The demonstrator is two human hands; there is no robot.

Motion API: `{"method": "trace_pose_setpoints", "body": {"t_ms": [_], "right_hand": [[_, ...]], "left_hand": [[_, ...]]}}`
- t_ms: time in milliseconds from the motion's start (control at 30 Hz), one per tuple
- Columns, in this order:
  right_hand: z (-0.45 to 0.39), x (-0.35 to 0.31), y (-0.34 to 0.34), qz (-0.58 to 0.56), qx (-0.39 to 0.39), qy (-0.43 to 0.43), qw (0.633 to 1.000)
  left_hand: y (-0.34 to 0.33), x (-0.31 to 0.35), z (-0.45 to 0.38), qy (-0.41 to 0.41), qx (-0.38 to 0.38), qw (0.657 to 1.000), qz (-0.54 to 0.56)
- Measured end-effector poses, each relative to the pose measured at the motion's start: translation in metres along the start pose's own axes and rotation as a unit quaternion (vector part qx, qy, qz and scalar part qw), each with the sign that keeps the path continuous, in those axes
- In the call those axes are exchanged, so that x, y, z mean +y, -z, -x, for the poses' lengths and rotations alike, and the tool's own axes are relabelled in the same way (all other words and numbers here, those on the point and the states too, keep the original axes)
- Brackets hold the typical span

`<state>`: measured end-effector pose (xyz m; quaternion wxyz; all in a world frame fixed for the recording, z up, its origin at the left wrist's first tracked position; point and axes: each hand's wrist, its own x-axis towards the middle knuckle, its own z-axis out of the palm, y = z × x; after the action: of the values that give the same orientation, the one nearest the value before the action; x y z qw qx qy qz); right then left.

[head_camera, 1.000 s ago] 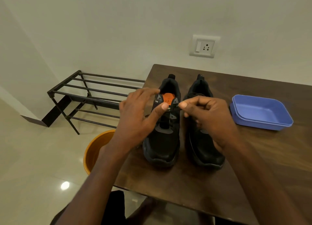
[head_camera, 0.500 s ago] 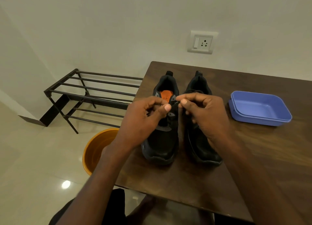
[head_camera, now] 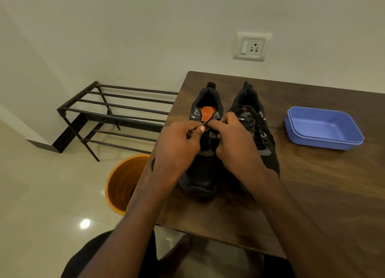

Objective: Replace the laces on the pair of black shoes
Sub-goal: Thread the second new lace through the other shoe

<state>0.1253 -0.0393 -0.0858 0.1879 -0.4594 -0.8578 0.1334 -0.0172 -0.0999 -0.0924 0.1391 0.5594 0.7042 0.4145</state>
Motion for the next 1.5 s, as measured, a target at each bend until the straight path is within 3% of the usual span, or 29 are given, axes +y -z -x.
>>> {"method": "trace_pose_setpoints", "body": {"t_ms": [333,533,667,833,1033,1267,1500], "right_hand": [[-0.004,0.017,0.006,-0.065,0.080,-0.018,0.995],[0.001,0.016,0.006,-0.111,0.086,-0.026,0.990],[0.000,0.018,0.006,-0.118,0.080,-0.018,0.990],[-0.001,0.018,0.005,-0.123,0.073,-0.020,0.990],[-0.001,0.018,0.006,-0.127,0.066,-0.028,0.989],[0.000,0.019,0.007,-0.135,0.068,-0.024,0.988],[0.000,0.019,0.006,-0.140,0.071,-0.025,0.987]], "left_hand": [[-0.002,0.005,-0.002,-0.014,-0.010,0.992,-0.125],[0.000,0.004,-0.002,-0.017,-0.026,0.996,-0.078],[-0.001,0.002,-0.003,0.005,0.009,1.000,-0.002],[-0.003,0.003,-0.002,-0.030,-0.018,0.996,-0.077],[0.004,0.010,-0.003,-0.104,0.037,0.989,-0.102],[0.006,0.008,-0.005,-0.073,-0.049,0.986,-0.142],[0.001,0.012,0.000,-0.072,-0.003,0.991,-0.115]]}}
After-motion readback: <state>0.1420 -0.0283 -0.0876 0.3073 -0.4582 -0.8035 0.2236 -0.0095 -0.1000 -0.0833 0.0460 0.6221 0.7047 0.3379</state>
